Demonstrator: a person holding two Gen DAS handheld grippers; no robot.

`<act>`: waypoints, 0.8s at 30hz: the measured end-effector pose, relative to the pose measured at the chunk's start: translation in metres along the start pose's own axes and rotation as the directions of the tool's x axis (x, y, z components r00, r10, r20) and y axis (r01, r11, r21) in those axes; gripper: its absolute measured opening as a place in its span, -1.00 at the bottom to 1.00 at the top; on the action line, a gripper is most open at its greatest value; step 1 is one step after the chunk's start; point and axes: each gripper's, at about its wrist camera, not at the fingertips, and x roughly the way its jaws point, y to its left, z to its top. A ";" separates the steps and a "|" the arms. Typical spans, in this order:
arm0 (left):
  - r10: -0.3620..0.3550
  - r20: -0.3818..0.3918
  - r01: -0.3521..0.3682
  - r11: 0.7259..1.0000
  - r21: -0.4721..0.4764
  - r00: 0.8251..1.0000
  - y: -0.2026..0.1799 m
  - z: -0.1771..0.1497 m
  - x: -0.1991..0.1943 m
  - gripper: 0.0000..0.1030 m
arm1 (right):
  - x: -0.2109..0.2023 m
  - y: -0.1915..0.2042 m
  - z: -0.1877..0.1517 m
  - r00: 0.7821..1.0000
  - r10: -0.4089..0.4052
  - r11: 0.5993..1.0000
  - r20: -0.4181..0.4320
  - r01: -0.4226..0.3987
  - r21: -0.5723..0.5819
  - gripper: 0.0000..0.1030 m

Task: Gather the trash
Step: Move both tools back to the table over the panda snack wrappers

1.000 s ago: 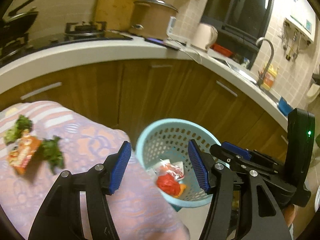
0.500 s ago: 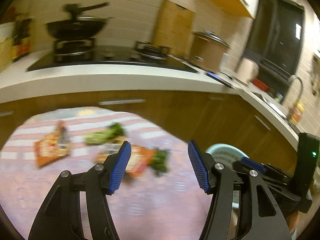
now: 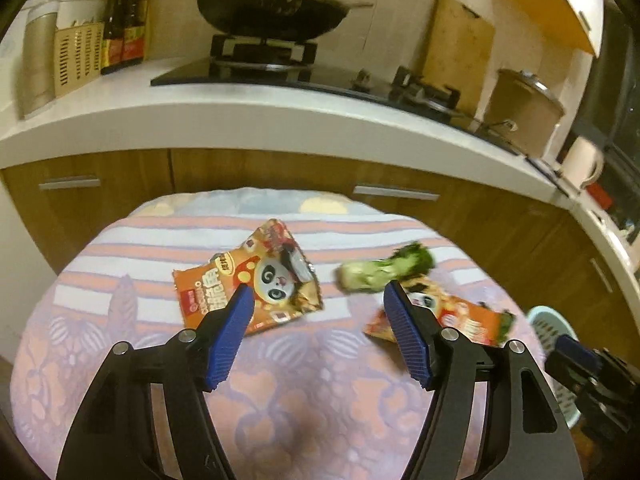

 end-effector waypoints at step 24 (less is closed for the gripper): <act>0.101 -0.095 -0.106 0.993 -0.057 0.990 0.020 -0.002 0.055 -0.10 | 0.090 0.024 0.050 0.988 0.077 0.996 -0.136 -0.084 -0.044 0.27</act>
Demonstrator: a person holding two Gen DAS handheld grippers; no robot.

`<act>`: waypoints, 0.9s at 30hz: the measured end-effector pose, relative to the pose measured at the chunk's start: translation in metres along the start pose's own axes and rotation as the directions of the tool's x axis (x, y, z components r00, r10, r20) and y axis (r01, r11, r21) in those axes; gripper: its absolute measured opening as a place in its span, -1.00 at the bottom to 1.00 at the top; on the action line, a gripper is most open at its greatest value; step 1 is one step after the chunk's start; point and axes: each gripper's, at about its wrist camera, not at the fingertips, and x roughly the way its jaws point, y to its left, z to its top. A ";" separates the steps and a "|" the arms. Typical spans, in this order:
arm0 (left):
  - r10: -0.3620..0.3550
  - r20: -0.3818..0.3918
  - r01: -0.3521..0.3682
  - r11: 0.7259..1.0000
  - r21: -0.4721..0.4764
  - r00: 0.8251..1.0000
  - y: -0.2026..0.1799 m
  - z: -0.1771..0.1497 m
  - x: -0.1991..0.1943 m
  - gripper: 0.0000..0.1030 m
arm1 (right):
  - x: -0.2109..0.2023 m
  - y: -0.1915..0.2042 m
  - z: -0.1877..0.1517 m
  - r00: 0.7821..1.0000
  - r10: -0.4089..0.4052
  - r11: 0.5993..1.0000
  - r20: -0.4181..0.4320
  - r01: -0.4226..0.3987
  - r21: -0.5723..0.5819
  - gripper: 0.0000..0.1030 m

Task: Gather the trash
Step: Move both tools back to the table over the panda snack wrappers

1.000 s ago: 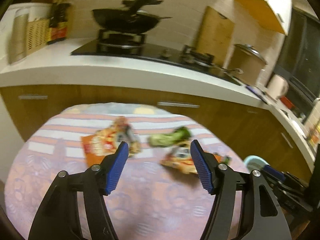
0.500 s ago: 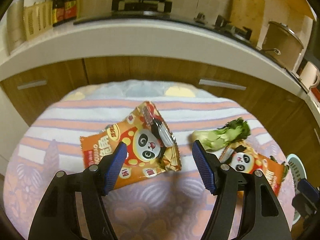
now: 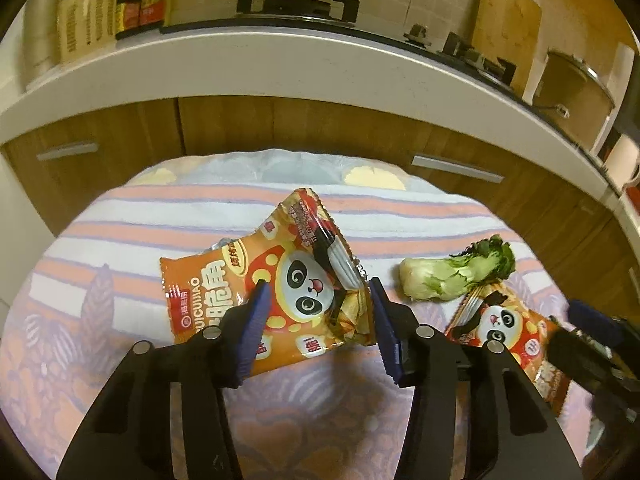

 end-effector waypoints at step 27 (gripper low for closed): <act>-0.058 0.001 0.058 0.998 -0.029 0.998 0.005 -0.003 -0.001 -0.36 | 0.016 0.038 -0.028 0.999 -0.010 0.990 -0.037 0.005 -0.138 0.29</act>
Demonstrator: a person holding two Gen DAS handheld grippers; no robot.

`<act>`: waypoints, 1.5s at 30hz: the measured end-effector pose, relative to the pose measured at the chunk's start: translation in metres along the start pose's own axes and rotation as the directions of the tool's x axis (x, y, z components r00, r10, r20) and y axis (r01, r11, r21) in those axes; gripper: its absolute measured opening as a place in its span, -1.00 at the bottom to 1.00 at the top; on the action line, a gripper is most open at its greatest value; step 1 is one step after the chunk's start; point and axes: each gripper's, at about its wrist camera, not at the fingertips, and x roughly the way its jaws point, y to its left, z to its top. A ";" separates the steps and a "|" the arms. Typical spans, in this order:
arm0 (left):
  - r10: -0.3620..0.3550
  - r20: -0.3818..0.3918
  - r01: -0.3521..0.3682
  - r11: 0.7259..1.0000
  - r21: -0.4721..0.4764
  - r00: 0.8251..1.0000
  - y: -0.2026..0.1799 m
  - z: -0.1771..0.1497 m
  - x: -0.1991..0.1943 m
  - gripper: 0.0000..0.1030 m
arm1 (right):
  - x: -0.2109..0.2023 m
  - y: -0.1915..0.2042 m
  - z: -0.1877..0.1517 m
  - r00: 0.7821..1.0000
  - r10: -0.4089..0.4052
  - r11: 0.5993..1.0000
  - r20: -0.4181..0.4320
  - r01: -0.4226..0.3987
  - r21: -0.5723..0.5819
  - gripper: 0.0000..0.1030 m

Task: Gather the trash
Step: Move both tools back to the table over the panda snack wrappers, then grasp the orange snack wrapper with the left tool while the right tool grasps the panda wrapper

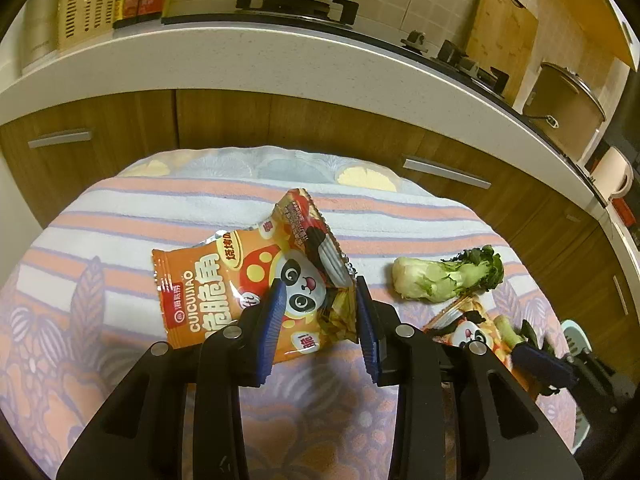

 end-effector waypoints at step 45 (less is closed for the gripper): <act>-0.003 -0.082 0.008 0.998 0.062 0.997 0.031 -0.035 -0.046 -0.70 | -0.055 0.044 -0.065 0.994 0.114 0.993 0.007 -0.113 -0.022 -0.87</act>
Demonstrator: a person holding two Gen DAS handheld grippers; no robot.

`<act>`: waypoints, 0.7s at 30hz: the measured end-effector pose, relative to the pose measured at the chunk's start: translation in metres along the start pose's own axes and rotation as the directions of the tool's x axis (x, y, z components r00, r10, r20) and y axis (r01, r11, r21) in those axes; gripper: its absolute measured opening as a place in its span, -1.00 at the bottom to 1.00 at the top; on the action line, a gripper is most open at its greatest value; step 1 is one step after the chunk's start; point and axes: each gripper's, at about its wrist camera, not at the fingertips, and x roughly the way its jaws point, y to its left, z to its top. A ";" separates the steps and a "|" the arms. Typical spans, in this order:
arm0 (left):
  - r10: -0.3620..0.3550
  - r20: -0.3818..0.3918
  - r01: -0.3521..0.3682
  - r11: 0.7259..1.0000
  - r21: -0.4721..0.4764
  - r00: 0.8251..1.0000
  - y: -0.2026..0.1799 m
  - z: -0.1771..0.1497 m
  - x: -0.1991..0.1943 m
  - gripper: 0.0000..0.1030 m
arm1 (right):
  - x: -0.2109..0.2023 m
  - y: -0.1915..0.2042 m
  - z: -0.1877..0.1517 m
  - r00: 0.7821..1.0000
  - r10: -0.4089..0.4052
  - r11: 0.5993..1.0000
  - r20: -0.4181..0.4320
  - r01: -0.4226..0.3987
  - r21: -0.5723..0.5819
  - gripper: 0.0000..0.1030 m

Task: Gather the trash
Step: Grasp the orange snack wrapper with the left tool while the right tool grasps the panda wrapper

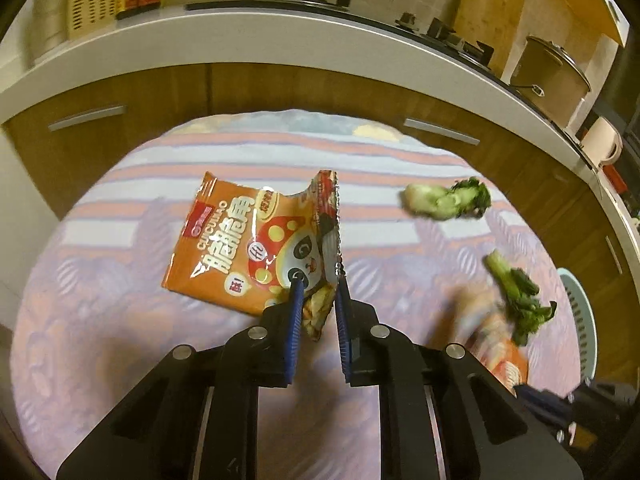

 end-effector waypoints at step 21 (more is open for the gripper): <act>0.152 0.082 -0.159 0.984 0.085 0.985 -0.003 -0.012 0.000 -0.74 | 0.001 -0.038 0.007 0.998 0.057 0.995 -0.016 -0.055 0.082 0.19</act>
